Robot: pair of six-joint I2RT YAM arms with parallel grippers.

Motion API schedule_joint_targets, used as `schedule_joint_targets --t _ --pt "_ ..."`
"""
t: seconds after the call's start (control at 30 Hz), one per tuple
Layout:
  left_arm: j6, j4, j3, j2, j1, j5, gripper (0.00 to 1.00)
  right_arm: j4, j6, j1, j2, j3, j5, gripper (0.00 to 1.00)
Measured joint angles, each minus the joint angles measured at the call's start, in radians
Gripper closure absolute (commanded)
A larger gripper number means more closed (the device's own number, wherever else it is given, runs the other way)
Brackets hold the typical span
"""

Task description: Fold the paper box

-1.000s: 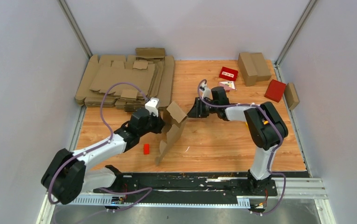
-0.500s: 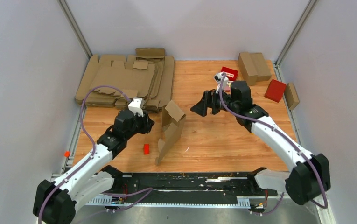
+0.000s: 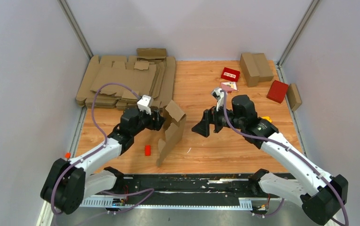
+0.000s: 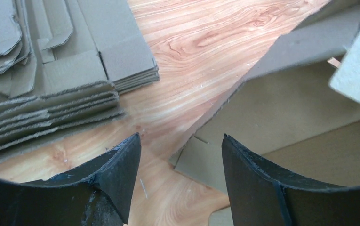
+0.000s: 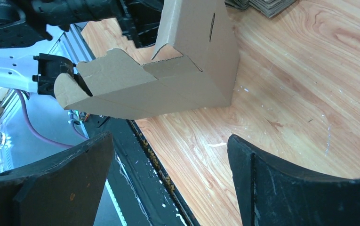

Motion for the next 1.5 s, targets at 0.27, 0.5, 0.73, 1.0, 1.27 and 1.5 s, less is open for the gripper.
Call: schedule_joint_targets --t 0.27,0.5,0.73,1.0,1.27,1.5 --pt "0.071 0.041 0.135 0.218 0.0 0.085 0.89 -0.014 -0.004 0.0 -0.035 0.001 0.0 0.1" --pt "0.098 -0.015 0.19 0.227 0.0 0.123 1.0 -0.076 -0.007 0.0 -0.083 0.011 0.05 0.11" --pt "0.011 -0.303 0.324 0.213 0.0 0.089 1.0 -0.138 -0.012 0.0 -0.164 0.027 0.183 0.11" --pt "-0.293 -0.398 0.322 0.219 -0.005 0.1 0.42 -0.225 -0.014 0.0 -0.177 0.102 0.228 0.09" --pt "-0.542 -0.376 0.221 0.158 -0.088 0.071 0.16 -0.27 -0.019 0.0 -0.2 0.099 0.215 0.03" --pt "-0.515 -0.359 0.216 0.159 -0.102 0.082 0.24 -0.297 -0.019 0.0 -0.198 0.066 0.269 0.03"
